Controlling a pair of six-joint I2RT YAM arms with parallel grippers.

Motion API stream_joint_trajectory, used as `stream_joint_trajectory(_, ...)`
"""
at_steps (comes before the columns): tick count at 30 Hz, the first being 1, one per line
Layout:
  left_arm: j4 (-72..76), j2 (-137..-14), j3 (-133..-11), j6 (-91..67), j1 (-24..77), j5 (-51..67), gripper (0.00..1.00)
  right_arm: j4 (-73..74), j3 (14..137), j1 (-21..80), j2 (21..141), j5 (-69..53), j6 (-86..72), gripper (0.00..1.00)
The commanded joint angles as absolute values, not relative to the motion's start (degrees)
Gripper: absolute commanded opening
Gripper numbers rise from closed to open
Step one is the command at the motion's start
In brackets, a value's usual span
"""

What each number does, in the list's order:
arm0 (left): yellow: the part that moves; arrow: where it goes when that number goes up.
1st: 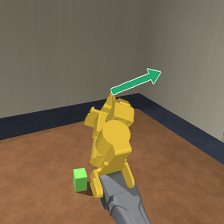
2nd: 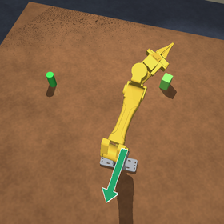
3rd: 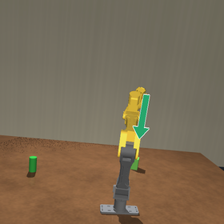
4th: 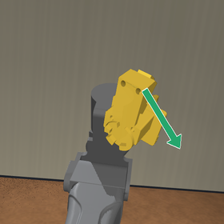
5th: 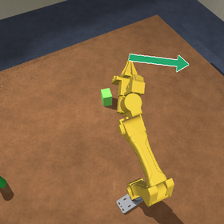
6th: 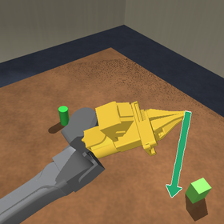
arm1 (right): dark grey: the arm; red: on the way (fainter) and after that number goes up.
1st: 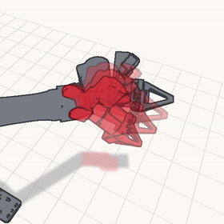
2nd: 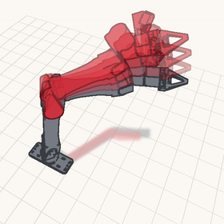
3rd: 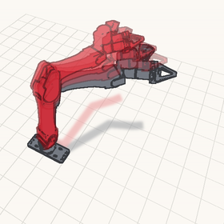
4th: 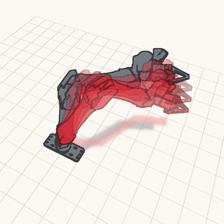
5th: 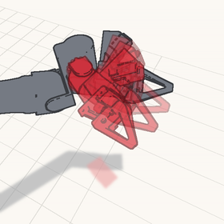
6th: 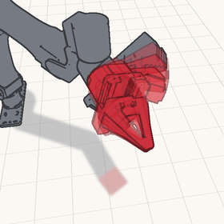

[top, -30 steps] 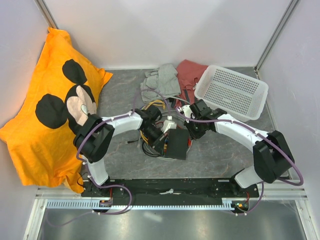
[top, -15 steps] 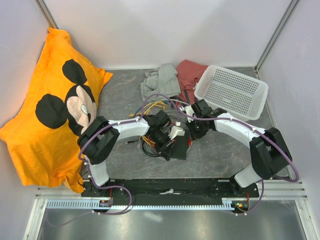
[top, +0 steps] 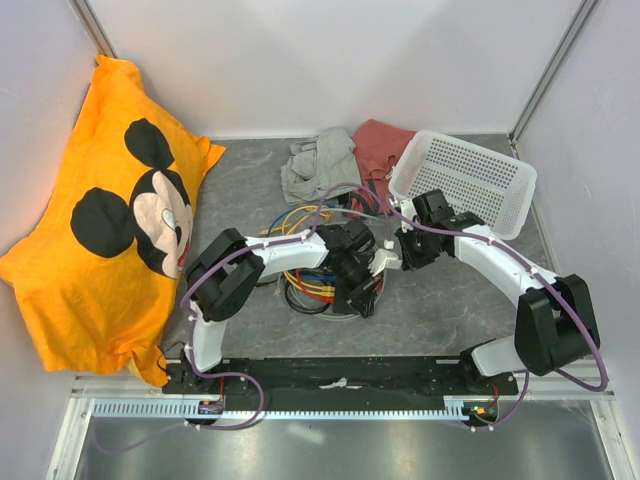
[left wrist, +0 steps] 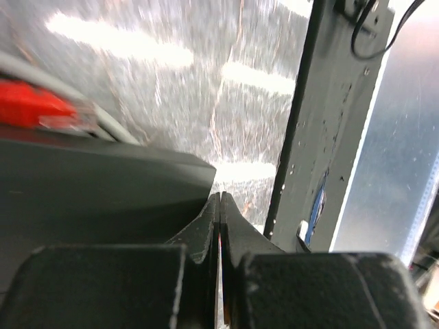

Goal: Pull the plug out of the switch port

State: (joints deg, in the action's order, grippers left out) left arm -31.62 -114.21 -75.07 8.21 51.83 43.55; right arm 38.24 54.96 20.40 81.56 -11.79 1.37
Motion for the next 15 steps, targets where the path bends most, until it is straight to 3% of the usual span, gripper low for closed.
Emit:
stream_joint_trajectory(1,-31.6,-105.2,-76.9,7.8,49.8,39.4,0.02,38.5,54.7,20.1,79.3,-12.2,0.7,0.00)
stream_joint_trajectory(8,-31.4,-96.4,-64.0,0.5,46.1,25.4,0.02,37.5,55.0,20.1,79.1,-11.5,0.8,0.00)
stream_joint_trajectory(15,-33.3,-98.9,-61.3,2.3,46.8,26.3,0.02,38.1,55.3,19.4,78.7,-11.0,1.1,0.00)
